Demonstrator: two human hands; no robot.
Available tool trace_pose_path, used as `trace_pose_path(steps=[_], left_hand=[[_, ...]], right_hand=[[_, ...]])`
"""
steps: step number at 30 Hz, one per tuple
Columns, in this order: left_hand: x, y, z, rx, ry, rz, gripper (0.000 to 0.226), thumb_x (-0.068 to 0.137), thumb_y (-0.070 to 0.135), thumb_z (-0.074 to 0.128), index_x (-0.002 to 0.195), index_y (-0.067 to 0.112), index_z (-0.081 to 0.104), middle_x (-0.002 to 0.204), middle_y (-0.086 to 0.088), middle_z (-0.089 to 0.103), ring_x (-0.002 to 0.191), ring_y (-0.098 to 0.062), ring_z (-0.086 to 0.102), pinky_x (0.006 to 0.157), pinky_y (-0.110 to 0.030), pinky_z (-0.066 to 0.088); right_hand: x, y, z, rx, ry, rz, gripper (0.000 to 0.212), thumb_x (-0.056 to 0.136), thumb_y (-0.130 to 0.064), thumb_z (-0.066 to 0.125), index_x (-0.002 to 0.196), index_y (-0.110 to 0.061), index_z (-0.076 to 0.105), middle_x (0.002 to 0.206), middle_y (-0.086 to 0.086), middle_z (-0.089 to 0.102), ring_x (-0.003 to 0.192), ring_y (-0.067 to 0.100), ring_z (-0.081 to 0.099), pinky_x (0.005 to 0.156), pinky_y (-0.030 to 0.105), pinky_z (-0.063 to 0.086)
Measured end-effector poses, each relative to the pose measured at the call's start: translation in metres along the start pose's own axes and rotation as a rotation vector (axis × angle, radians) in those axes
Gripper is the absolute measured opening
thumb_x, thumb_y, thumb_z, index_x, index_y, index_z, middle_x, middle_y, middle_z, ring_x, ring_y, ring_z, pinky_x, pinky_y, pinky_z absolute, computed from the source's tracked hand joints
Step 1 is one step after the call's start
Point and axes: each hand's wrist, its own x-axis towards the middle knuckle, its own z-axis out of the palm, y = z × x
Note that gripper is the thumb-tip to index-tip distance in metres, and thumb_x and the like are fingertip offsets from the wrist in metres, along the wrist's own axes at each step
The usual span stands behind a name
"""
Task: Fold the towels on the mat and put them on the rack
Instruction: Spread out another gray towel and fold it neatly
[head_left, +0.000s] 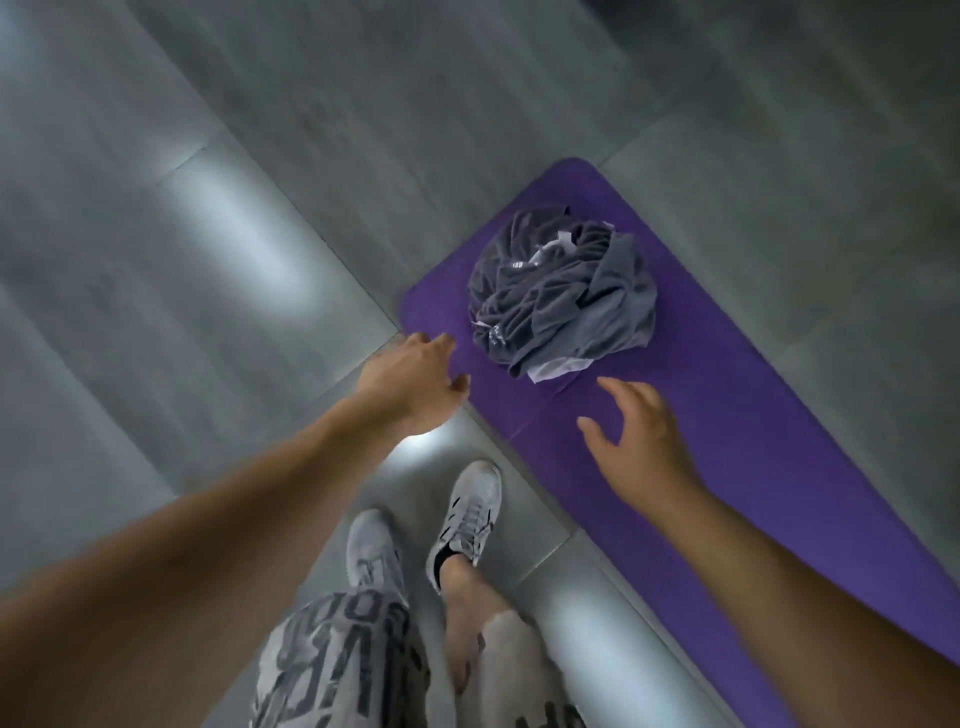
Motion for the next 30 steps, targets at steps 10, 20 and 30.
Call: trace_pose_path(steps=[10,20,30], left_hand=[[0.154,0.034,0.052,-0.224,-0.142,0.036,0.057,0.098,0.063,0.033,0.135,0.023,0.05,0.128,-0.007,0.062,0.112,-0.027,0.06,0.088,-0.04,0.049],[0.265,0.083,0.075,-0.716,-0.258,0.004,0.041,0.081,0.067,0.062,0.107,0.036,0.066,0.105,0.005,0.071,0.097,-0.018,0.07,0.088,-0.044,0.06],[0.207,0.096,0.054,-1.056,-0.37,-0.215,0.007,0.096,0.035,0.067,0.1,0.03,0.065,0.101,0.005,0.066,0.097,-0.019,0.065,0.09,-0.051,0.058]], right_hand=[[0.152,0.048,0.027,0.149,0.022,0.139,0.067,0.096,-0.05,0.059,0.153,-0.025,0.036,0.159,-0.003,0.028,0.145,0.021,0.032,0.109,0.038,0.036],[0.279,0.082,0.05,0.444,0.06,0.356,0.094,0.075,-0.08,0.06,0.155,-0.043,0.026,0.161,-0.002,0.033,0.145,0.026,0.036,0.112,0.046,0.042],[0.212,0.064,0.034,0.493,0.249,0.293,0.022,0.094,-0.044,0.066,0.091,-0.022,0.06,0.079,-0.015,0.057,0.068,-0.007,0.053,0.051,0.006,0.037]])
